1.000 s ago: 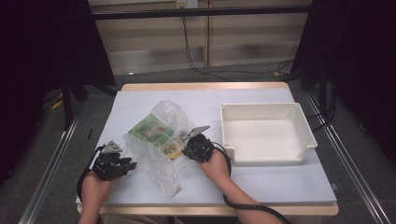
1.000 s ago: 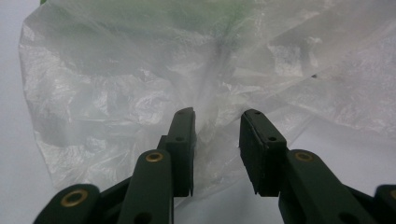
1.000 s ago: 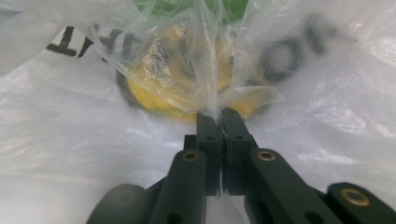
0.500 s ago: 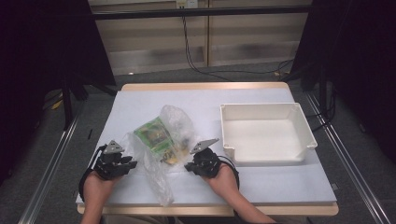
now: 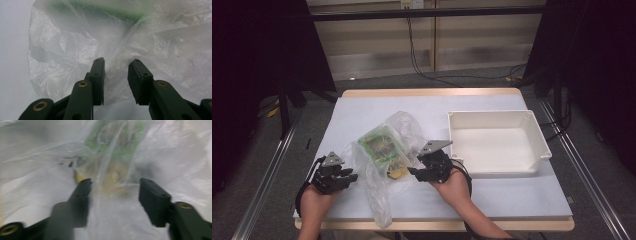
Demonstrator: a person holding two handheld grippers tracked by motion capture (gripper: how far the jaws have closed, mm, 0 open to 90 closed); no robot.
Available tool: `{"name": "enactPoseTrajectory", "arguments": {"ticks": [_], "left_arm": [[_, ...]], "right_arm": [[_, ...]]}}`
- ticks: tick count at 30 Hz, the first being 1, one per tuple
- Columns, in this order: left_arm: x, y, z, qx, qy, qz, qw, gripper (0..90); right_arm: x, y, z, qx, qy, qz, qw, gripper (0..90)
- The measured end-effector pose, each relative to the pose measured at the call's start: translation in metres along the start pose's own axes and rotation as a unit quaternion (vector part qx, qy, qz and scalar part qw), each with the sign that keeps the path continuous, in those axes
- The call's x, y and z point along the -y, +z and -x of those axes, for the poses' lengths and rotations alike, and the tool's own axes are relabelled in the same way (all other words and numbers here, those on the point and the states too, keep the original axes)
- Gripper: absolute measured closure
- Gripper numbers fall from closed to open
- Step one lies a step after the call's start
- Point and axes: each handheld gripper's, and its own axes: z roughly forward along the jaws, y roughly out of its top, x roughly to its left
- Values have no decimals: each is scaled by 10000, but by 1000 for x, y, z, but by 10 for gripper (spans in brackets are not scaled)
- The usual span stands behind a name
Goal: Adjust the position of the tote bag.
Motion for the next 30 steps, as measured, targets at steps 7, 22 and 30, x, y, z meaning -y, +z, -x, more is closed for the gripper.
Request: {"name": "enactPoseTrajectory", "arguments": {"ticks": [7, 22, 30], "left_arm": [[0, 0, 4, 15, 72, -28, 10000, 666], [-5, 11, 1, 23, 146, -141, 9998, 685], [-15, 22, -9, -54, 53, -75, 9999, 719]], "right_arm": [[5, 30, 8, 524, -26, -304, 9982, 316], [25, 31, 17, 126, 531, -485, 9973, 895], [35, 19, 0, -405, 530, -523, 9964, 898]]}}
